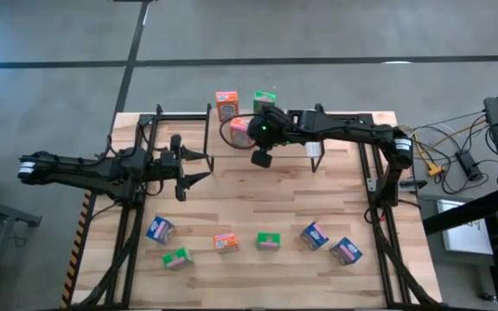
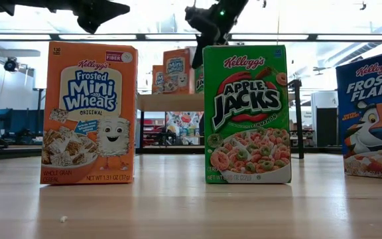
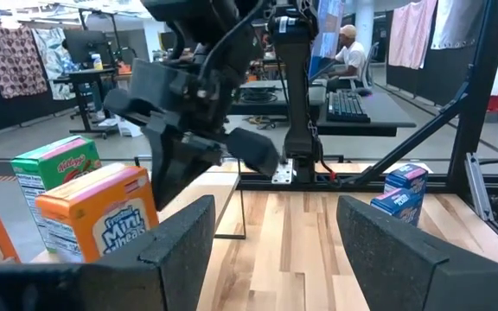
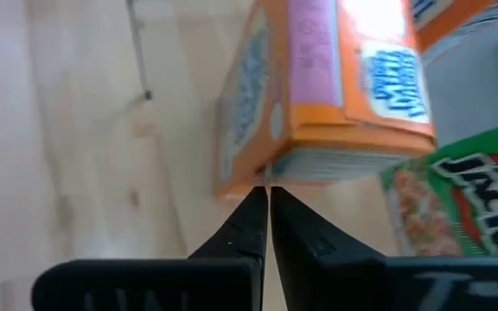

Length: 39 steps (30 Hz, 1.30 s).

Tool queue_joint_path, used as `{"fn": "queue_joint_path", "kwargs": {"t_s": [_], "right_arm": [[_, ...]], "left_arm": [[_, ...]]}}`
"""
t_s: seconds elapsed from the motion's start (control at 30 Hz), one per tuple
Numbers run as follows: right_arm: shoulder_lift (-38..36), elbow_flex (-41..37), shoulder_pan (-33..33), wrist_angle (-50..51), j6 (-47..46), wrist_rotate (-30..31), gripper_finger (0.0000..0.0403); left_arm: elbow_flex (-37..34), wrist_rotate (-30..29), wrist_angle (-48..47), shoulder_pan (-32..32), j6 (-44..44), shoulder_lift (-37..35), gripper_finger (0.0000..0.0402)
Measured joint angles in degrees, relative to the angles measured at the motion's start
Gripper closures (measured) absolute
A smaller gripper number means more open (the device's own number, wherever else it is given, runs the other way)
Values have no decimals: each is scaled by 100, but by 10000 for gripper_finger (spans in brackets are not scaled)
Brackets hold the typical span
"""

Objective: Stack cereal on shelf
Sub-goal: Put the right orange cereal box aligned with the other orange cereal box on the shelf

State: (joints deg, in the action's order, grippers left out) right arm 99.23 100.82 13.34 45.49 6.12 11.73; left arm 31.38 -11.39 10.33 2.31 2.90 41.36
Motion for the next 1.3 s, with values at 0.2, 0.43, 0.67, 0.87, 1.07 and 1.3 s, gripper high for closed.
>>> {"fn": "queue_joint_path", "kwargs": {"t_s": [0.2,0.43,0.67,0.87,1.07,1.3], "right_arm": [[23,-7,33,-593,242,44,394],[23,-34,48,-1166,451,37,394],[38,-55,112,-1554,585,31,394],[265,-58,177,-1940,829,39,394],[298,-37,168,-1945,867,237,394],[302,-35,211,-2120,1065,342,394]], "left_arm": [[0,-1,-2,2,0,2,174],[0,-1,-2,0,0,2,174],[0,-1,17,2,0,2,174],[0,-1,22,2,0,2,174],[0,-1,22,2,-2,12,174],[0,-1,29,0,-4,31,174]]}}
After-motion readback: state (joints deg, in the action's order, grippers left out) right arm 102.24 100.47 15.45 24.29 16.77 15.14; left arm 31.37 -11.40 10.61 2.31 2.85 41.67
